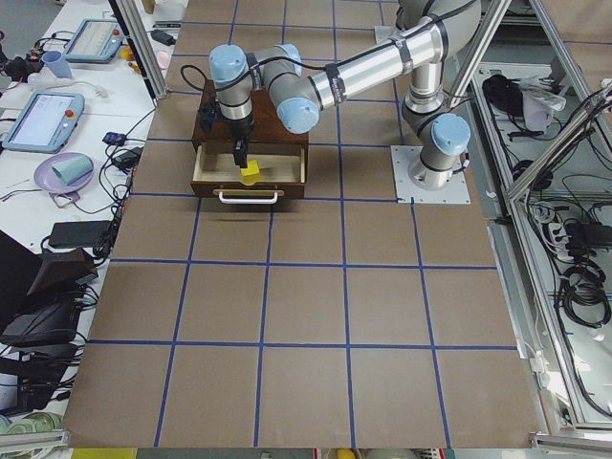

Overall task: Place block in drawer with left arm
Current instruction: 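Lower the block into the drawer and open the left gripper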

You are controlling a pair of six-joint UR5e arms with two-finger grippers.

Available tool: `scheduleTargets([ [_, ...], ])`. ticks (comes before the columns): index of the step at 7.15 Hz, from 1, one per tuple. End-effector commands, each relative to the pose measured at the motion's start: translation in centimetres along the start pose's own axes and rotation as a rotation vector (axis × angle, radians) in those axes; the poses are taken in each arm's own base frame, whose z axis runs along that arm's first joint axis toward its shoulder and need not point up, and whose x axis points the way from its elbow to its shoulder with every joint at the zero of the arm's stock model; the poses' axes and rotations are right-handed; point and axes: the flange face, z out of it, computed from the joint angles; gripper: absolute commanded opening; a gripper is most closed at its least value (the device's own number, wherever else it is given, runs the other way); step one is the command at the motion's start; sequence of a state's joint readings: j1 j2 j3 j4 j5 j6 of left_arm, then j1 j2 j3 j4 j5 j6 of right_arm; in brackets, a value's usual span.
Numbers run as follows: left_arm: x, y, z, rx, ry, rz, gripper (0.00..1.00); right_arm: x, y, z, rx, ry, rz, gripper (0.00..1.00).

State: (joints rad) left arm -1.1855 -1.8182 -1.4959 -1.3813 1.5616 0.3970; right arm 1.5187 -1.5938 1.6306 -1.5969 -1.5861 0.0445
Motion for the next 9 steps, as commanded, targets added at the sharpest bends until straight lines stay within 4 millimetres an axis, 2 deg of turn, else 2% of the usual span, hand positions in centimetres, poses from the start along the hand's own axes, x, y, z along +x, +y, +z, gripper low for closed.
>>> scheduleTargets([
  [1,2.2,3.3,-5.1,0.016,0.010,0.007,1.00,0.0,0.0,0.0,0.000,0.000,0.000,1.00],
  [2,3.5,4.6,-7.0,0.017,0.012,0.007,1.00,0.0,0.0,0.0,0.000,0.000,0.000,1.00],
  [5,5.2,8.7,-11.4,0.025,0.001,-0.007,1.00,0.0,0.0,0.0,0.000,0.000,0.000,1.00],
  [7,5.9,9.9,-12.5,0.028,0.000,-0.004,1.00,0.0,0.0,0.0,0.000,0.000,0.000,1.00],
  [8,6.1,10.1,-12.5,0.005,0.005,-0.051,1.00,0.0,0.0,0.0,0.000,0.000,0.000,1.00],
  [9,7.1,10.0,-12.5,0.006,0.012,-0.115,1.00,0.0,0.0,0.0,0.000,0.000,0.000,1.00],
])
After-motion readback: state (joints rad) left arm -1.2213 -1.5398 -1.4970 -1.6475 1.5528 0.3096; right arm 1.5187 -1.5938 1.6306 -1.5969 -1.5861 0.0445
